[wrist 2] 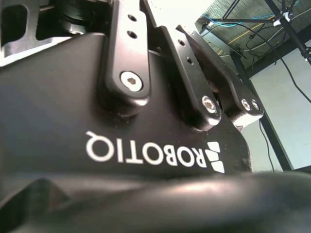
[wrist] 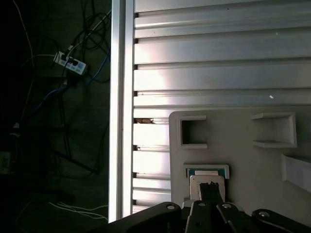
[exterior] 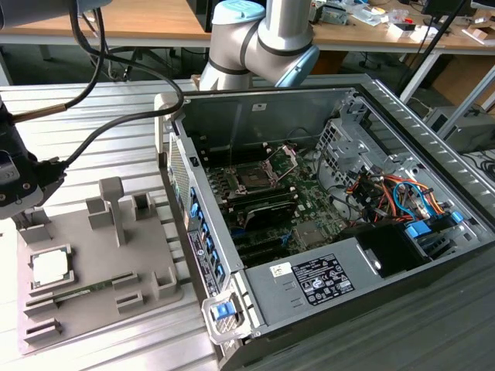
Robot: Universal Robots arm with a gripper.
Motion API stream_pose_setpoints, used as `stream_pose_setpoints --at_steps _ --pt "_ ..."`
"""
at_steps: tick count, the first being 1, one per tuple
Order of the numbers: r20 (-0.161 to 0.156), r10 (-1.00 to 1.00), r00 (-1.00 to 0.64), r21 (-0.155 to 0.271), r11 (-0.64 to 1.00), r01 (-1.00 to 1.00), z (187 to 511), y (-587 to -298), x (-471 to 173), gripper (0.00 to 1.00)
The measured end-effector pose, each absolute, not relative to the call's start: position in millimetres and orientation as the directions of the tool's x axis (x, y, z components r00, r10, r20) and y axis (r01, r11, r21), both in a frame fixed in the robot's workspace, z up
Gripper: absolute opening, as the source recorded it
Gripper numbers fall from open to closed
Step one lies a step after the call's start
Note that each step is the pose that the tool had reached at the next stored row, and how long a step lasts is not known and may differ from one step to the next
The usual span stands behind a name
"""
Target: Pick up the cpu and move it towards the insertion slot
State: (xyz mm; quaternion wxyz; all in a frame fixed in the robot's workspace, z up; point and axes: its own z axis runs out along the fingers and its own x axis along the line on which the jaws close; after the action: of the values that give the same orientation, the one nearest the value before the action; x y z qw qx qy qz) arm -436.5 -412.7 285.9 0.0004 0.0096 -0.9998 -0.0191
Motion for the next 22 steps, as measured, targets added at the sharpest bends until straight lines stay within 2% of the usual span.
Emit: stream_pose_setpoints --at_steps 22 --pt "0.000 -0.019 -1.000 0.038 0.999 -0.019 281.5 -414.6 -436.5 0.11"
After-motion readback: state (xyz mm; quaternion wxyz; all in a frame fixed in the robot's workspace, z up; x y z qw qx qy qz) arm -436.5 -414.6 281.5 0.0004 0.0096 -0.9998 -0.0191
